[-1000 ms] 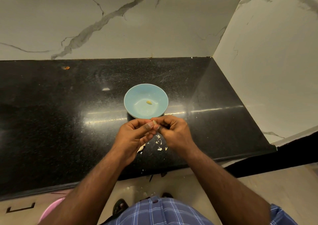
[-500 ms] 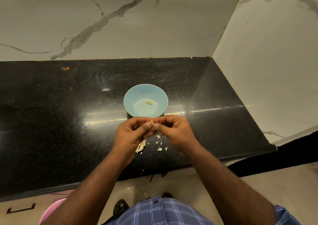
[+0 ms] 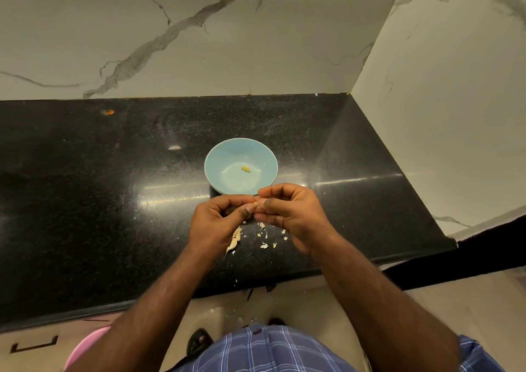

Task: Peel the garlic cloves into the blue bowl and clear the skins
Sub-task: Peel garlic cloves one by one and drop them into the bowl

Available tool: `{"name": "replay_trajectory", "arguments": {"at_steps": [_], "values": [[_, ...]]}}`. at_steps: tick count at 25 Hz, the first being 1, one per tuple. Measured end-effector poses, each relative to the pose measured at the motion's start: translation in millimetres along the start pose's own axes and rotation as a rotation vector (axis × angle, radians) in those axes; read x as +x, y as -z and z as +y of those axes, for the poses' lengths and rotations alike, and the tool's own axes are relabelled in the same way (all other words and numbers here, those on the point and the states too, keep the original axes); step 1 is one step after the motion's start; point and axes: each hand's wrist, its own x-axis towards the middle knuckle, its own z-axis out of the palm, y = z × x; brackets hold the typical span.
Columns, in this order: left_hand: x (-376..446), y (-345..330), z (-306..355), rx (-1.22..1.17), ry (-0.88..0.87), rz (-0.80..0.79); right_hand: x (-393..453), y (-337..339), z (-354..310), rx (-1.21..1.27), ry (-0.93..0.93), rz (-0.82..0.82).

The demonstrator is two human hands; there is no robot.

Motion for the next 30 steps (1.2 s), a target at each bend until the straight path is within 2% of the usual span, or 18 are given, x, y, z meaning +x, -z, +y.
{"name": "replay_trajectory", "arguments": {"at_steps": [9,14,23,30], "values": [[1,0,-3,0.061,-0.081,-0.045,0,-3,-2,0.0,0.009,0.039],[4,1,-6,0.092,-0.106,-0.017,0,-5,-1,-0.008,0.024,0.04],[3,-1,-16,0.185,-0.187,0.045,1,-11,10,-0.111,0.183,0.113],[-5,-12,-8,0.043,-0.17,0.054,2,-14,17,-0.155,0.269,0.133]]}}
